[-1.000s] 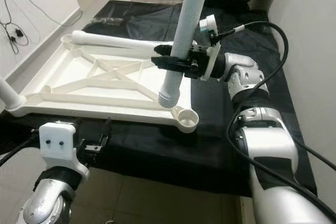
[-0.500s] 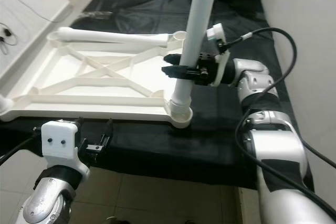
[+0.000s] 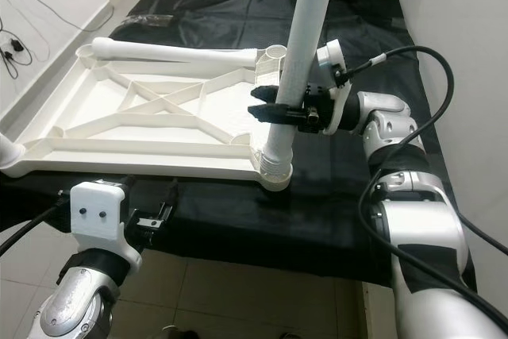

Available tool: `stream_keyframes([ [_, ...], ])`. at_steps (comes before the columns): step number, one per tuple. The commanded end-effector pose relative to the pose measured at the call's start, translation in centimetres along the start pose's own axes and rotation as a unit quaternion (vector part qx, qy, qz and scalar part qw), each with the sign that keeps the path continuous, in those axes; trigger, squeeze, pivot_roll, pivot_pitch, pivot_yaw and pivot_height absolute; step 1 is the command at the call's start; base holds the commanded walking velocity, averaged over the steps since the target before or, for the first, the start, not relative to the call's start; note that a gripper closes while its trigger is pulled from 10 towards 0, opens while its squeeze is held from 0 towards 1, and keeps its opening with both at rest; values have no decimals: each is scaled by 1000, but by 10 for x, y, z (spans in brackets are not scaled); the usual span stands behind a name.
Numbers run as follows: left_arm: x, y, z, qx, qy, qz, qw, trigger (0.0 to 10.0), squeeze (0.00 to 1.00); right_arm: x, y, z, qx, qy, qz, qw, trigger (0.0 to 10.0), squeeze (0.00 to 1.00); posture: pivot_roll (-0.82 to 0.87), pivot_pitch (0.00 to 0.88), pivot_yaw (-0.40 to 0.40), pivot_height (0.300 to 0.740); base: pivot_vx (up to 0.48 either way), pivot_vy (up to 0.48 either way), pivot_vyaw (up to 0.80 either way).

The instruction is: Building children table

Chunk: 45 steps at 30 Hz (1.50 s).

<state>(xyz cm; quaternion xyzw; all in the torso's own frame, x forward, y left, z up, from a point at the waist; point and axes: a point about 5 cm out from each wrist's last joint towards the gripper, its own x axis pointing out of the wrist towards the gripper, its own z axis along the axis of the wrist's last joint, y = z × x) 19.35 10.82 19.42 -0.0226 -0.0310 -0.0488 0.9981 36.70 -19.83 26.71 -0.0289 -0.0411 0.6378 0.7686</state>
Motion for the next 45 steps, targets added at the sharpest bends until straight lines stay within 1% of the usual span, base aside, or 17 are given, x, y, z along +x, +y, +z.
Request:
stream_keyframes([
  [1, 0, -1, -3, 10, 8, 1, 1000, 10000, 0, 5, 1, -3, -8, 12, 13, 1000, 10000, 0, 69, 192, 58, 740, 0, 0, 0],
  [12, -1, -3, -2, 14, 8, 0, 1000, 10000, 0, 14, 0, -15, 1, 40, 6, 999, 10000, 0, 69, 203, 47, 740, 0, 0, 0],
  [17, -1, -3, -2, 13, 8, 0, 1000, 10000, 0, 17, 0, -18, -5, 47, 1, 999, 10000, 0, 69, 204, 45, 740, 0, 0, 0],
  [19, -1, -3, -3, 13, 8, 0, 1000, 10000, 0, 19, 0, -19, -7, 51, -6, 999, 10000, 0, 69, 204, 45, 740, 0, 0, 0],
  [23, -2, -3, -4, 13, 9, 4, 1000, 10000, 0, 28, -4, -27, -24, 71, -46, 996, 10000, 0, 67, 208, 35, 740, 0, 0, 0],
  [27, -3, -3, -4, 13, 9, 5, 1000, 10000, 0, 32, -5, -30, -24, 76, -57, 995, 10000, 0, 67, 211, 35, 740, 0, 0, 0],
  [29, -4, -1, -5, 14, 10, 7, 1000, 10000, 0, 36, -5, -35, -26, 84, -73, 993, 10000, 0, 67, 212, 35, 740, 0, 0, 0],
  [31, -4, -1, -5, 14, 10, 8, 1000, 10000, 0, 37, -5, -37, -26, 86, -73, 993, 10000, 0, 67, 212, 35, 740, 0, 0, 0],
  [35, -2, -2, -5, 15, 9, 10, 1000, 10000, 0, 41, -1, -42, -15, 80, -50, 995, 10000, 0, 67, 212, 35, 740, 0, 0, 0],
  [38, -1, -2, -6, 15, 8, 11, 1000, 10000, 0, 43, 0, -45, -14, 82, -52, 995, 10000, 0, 60, 212, 29, 740, 0, 0, 0],
  [39, -1, -3, -5, 15, 7, 11, 1000, 10000, 0, 48, -1, -49, -14, 86, -73, 993, 10000, 0, 60, 212, 29, 740, 0, 0, 0],
  [40, -1, -3, -5, 15, 7, 11, 1000, 10000, 0, 48, -1, -49, -14, 86, -73, 993, 10000, 0, 60, 212, 29, 740, 0, 0, 0],
  [41, 0, -3, -5, 15, 6, 11, 1000, 10000, 0, 53, -3, -55, -8, 92, -111, 990, 10000, 0, 57, 211, 26, 740, 0, 0, 0],
  [42, 0, -3, -5, 15, 6, 11, 1000, 10000, 0, 53, -3, -55, -8, 92, -111, 990, 10000, 0, 57, 211, 26, 740, 0, 0, 0],
  [43, 1, -4, -5, 14, 4, 12, 1000, 10000, 0, 59, -6, -59, 0, 93, -155, 983, 10000, 0, 57, 211, 26, 740, 0, 0, 0],
  [44, 1, -4, -5, 14, 4, 12, 1000, 10000, 0, 59, -6, -59, 0, 93, -155, 983, 10000, 0, 57, 211, 26, 740, 0, 0, 0],
  [45, 1, -4, -4, 14, 3, 13, 1000, 10000, 0, 63, -8, -63, 11, 93, -190, 977, 10000, 0, 57, 211, 26, 740, 0, 0, 0],
])
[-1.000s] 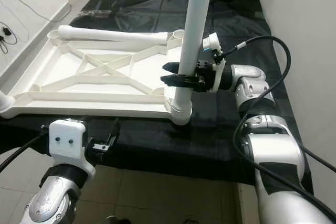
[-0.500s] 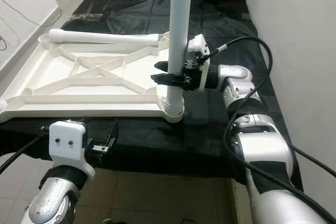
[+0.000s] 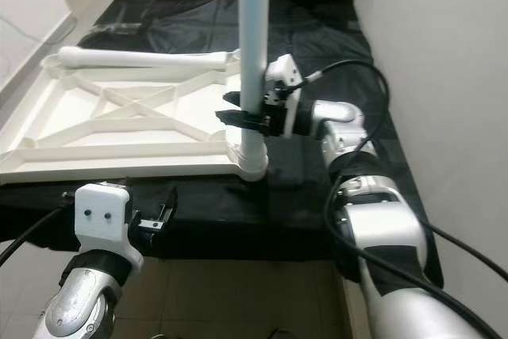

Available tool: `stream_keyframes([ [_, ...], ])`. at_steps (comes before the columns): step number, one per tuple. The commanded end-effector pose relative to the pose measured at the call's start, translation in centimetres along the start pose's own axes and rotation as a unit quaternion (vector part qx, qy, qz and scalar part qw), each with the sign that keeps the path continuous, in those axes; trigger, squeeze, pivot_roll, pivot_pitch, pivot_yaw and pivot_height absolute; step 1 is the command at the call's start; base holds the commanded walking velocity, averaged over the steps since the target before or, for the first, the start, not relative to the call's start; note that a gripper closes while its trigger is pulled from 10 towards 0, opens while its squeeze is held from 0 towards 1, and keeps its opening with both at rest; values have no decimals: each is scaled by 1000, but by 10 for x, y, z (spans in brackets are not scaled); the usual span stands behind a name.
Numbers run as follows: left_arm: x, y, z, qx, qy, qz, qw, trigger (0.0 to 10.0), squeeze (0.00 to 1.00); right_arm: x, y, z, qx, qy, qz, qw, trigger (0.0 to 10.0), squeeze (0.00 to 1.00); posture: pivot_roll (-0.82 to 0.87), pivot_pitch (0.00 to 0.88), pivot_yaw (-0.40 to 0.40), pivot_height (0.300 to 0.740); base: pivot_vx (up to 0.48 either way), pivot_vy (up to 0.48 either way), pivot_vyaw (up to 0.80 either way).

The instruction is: Building children table

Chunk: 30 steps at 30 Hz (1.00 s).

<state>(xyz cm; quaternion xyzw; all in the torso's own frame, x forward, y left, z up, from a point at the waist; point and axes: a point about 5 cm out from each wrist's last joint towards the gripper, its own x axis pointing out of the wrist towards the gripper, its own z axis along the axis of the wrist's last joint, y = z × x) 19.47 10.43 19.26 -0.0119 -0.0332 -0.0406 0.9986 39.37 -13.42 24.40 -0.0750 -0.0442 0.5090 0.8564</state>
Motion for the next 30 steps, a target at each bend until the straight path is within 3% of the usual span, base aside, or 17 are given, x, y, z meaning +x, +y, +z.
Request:
stream_keyframes([
  [1, 0, 0, -2, 4, 4, 5, 1000, 10000, 0, -1, 5, -40, 49, 69, -62, 995, 10000, 0, 57, 211, 26, 740, 0, 0, 0],
  [9, 1, 1, 0, 6, -1, 6, 1000, 10000, 0, 2, 2, -50, 57, 63, -183, 979, 10000, 0, 56, 206, 25, 740, 0, 0, 0],
  [11, 2, 3, 0, 9, -3, 7, 1000, 10000, 0, 6, 1, -50, 67, 52, -239, 967, 10000, 0, 51, 203, 25, 740, 0, 0, 0],
  [13, 2, 3, 0, 10, -4, 7, 1000, 10000, 0, 7, 2, -50, 66, 48, -258, 963, 10000, 0, 48, 200, 27, 740, 0, 0, 0],
  [15, 4, 4, 1, 11, -8, 8, 1000, 10000, 0, 10, 2, -52, 86, 41, -315, 944, 10000, 0, 48, 200, 27, 740, 0, 0, 0],
  [17, 4, 4, 2, 11, -9, 9, 1000, 10000, 0, 10, 2, -53, 91, 40, -330, 939, 10000, 0, 48, 200, 27, 740, 0, 0, 0],
  [20, 6, 5, 2, 14, -11, 9, 1000, 10000, 0, 19, 13, -52, 46, 45, -398, 915, 10000, 0, 44, 185, 30, 740, 0, 0, 0],
  [22, 7, 6, 2, 15, -13, 8, 1000, 10000, 0, 27, 22, -49, 23, 43, -418, 907, 10000, 0, 44, 183, 30, 740, 0, 0, 0],
  [23, 7, 6, 2, 15, -13, 8, 1000, 10000, 0, 27, 22, -49, 23, 43, -418, 907, 10000, 0, 44, 183, 30, 740, 0, 0, 0],
  [26, 8, 6, 1, 15, -15, 6, 1000, 10000, 0, 36, 32, -43, 14, 35, -467, 884, 10000, 0, 42, 175, 32, 740, 0, 0, 0],
  [30, 9, 6, 1, 15, -16, 7, 1000, 10000, 0, 39, 34, -39, 9, 36, -494, 869, 10000, 0, 41, 171, 28, 740, 0, 0, 0],
])
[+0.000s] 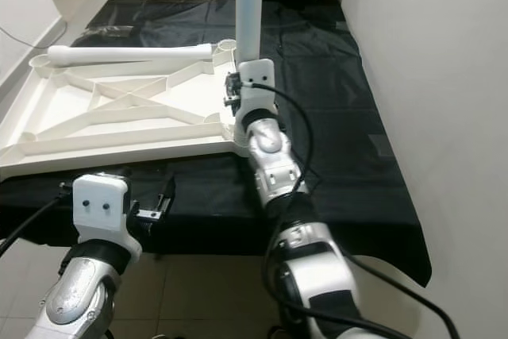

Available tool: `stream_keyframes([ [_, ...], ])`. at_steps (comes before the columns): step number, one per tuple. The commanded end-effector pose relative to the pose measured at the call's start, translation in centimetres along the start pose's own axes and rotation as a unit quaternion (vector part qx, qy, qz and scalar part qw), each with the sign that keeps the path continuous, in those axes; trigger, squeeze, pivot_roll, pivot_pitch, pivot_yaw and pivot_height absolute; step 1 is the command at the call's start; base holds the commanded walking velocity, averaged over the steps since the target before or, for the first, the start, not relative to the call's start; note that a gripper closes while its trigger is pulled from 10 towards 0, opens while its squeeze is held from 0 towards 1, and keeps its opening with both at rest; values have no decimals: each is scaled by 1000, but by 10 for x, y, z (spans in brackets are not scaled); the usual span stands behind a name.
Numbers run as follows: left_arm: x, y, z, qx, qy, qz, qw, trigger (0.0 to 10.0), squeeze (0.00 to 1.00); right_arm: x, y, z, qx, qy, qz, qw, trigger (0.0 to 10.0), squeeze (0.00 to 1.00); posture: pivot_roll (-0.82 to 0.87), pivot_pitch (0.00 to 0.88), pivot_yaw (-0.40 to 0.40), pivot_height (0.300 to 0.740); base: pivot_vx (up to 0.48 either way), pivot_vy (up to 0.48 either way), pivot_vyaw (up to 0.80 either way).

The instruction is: Building children table

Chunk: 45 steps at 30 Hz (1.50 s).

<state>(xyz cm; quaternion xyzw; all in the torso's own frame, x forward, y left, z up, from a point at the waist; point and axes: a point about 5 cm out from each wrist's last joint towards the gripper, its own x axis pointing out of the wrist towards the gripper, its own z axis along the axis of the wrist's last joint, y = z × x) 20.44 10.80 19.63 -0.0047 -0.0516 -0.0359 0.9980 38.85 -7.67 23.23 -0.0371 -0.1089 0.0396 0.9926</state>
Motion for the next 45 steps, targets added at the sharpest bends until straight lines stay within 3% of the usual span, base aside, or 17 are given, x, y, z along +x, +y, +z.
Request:
stream_keyframes([
  [1, 1, 2, -2, 7, 2, 3, 1000, 10000, 0, -8, -2, -31, -26, 90, -83, 992, 10000, 0, 42, 165, 26, 740, 0, 0, 0],
  [8, 2, 2, -3, 8, -1, 3, 1000, 10000, 0, -16, 5, -37, -4, 138, -188, 972, 10000, 0, 44, 158, 21, 740, 0, 0, 0],
  [10, 3, 2, -2, 9, -4, 2, 1000, 10000, 0, -23, 5, -39, 16, 152, -253, 955, 10000, 0, 46, 155, 19, 740, 0, 0, 0],
  [11, 3, 2, -2, 9, -4, 2, 1000, 10000, 0, -23, 5, -39, 16, 152, -253, 955, 10000, 0, 46, 155, 19, 740, 0, 0, 0],
  [12, 4, 3, -2, 11, -6, 3, 1000, 10000, 0, -29, 6, -41, 31, 161, -296, 941, 10000, 0, 51, 153, 18, 740, 0, 0, 0],
  [25, 5, 5, -1, 15, -11, 7, 1000, 10000, 0, -44, 14, -45, 40, 176, -372, 911, 10000, 0, 59, 157, 21, 740, 0, 0, 0],
  [30, 7, 4, 0, 15, -13, 5, 1000, 10000, 0, -40, 6, -44, 23, 169, -393, 903, 10000, 0, 65, 154, 23, 740, 0, 0, 0],
  [33, 8, 4, 0, 16, -15, 3, 1000, 10000, 0, -32, -15, -45, 23, 165, -434, 886, 10000, 0, 65, 154, 23, 740, 0, 0, 0],
  [35, 8, 4, 0, 16, -15, 2, 1000, 10000, 0, -31, -19, -45, 30, 165, -444, 880, 10000, 0, 63, 153, 22, 740, 0, 0, 0],
  [39, 9, 5, 0, 17, -15, 1, 1000, 10000, 0, -32, -19, -45, 35, 167, -448, 877, 10000, 0, 61, 152, 24, 740, 0, 0, 0],
  [45, 9, 5, 0, 18, -15, 0, 1000, 10000, 0, -32, -7, -46, 31, 163, -415, 895, 10000, 0, 63, 149, 24, 740, 0, 0, 0],
])
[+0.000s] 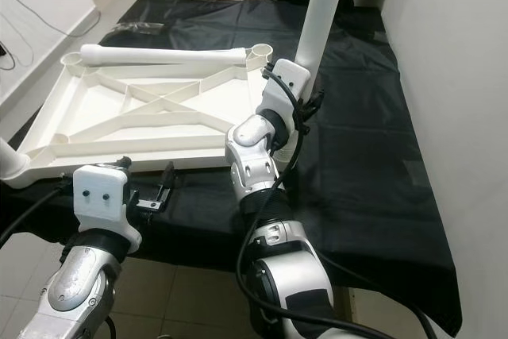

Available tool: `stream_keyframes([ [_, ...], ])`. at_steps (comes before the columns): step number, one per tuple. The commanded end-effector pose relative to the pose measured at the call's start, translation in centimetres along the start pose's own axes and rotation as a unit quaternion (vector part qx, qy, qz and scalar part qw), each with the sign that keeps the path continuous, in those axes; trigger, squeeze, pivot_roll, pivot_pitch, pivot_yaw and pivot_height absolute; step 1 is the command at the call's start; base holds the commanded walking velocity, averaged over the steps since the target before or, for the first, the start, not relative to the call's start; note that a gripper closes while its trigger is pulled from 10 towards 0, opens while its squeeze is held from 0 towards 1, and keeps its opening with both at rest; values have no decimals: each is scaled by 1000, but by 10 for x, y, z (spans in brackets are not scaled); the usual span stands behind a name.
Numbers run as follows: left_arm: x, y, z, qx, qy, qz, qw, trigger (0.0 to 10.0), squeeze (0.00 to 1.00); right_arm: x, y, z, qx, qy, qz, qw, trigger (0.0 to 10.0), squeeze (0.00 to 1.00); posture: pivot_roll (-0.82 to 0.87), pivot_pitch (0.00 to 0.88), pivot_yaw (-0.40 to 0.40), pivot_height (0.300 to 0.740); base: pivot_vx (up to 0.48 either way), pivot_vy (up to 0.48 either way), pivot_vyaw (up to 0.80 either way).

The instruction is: Building children table

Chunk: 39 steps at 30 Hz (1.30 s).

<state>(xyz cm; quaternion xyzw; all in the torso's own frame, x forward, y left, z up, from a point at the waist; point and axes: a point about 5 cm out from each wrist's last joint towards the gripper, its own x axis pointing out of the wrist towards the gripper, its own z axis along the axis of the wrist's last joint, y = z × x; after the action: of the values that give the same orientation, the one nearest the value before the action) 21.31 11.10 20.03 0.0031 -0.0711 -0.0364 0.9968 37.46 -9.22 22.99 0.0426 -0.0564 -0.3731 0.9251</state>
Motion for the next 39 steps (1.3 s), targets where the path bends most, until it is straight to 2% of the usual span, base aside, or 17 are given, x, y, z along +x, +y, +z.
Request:
stream_keyframes([
  [1, 0, 1, -3, 10, 4, 1, 1000, 10000, 0, -10, -8, -47, -46, 96, -11, 994, 10000, 0, 63, 149, 24, 740, 0, 0, 0],
  [7, 1, 3, -4, 11, 4, 1, 1000, 10000, 0, -19, 2, -43, -42, 75, 21, 996, 10000, 0, 62, 147, 25, 740, 0, 0, 0],
  [12, 1, 2, -5, 11, 4, 0, 1000, 10000, 0, -21, 6, -35, -16, 71, 45, 996, 10000, 0, 61, 144, 24, 740, 0, 0, 0],
  [13, 1, 2, -5, 11, 4, 1, 1000, 10000, 0, -20, 8, -26, -4, 54, 52, 997, 10000, 0, 61, 144, 24, 740, 0, 0, 0],
  [14, 1, 2, -5, 11, 4, 1, 1000, 10000, 0, -20, 8, -26, -4, 54, 52, 997, 10000, 0, 61, 144, 24, 740, 0, 0, 0],
  [16, 1, 2, -5, 11, 5, 0, 1000, 10000, 0, -16, 11, -4, 15, 11, 59, 998, 10000, 0, 61, 144, 24, 740, 0, 0, 0],
  [17, 1, 2, -5, 11, 5, 0, 1000, 10000, 0, -16, 11, -4, 15, 11, 59, 998, 10000, 0, 61, 144, 24, 740, 0, 0, 0],
  [19, 2, 1, -5, 11, 3, -2, 1000, 10000, 0, -13, 13, 15, 32, -16, 59, 998, 10000, 0, 61, 144, 24, 740, 0, 0, 0],
  [24, 2, 0, -5, 12, 3, -3, 1000, 10000, 0, -12, 14, 21, 39, -23, 58, 997, 10000, 0, 61, 144, 24, 740, 0, 0, 0],
  [27, 3, 0, -5, 15, 2, -5, 1000, 10000, 0, -12, 16, 38, 58, -57, 66, 995, 10000, 0, 54, 139, 22, 740, 0, 0, 0],
  [31, 3, 0, -6, 15, 3, -4, 1000, 10000, 0, -14, 17, 28, 42, -49, 73, 995, 10000, 0, 54, 139, 22, 740, 0, 0, 0],
  [33, 3, 0, -6, 15, 3, -5, 1000, 10000, 0, -16, 15, 5, 15, -14, 75, 997, 10000, 0, 54, 139, 22, 740, 0, 0, 0],
  [34, 3, 0, -6, 15, 3, -5, 1000, 10000, 0, -16, 15, 5, 15, -14, 75, 997, 10000, 0, 54, 139, 22, 740, 0, 0, 0],
  [35, 3, -1, -7, 16, 3, -6, 1000, 10000, 0, -19, 13, -15, -11, 15, 80, 997, 10000, 0, 55, 139, 25, 740, 0, 0, 0],
  [36, 3, -1, -7, 16, 3, -6, 1000, 10000, 0, -19, 13, -15, -11, 15, 80, 997, 10000, 0, 55, 139, 25, 740, 0, 0, 0],
  [39, 3, 0, -7, 16, 3, -6, 1000, 10000, 0, -26, 10, -38, -45, 37, 88, 994, 10000, 0, 55, 139, 25, 740, 0, 0, 0],
])
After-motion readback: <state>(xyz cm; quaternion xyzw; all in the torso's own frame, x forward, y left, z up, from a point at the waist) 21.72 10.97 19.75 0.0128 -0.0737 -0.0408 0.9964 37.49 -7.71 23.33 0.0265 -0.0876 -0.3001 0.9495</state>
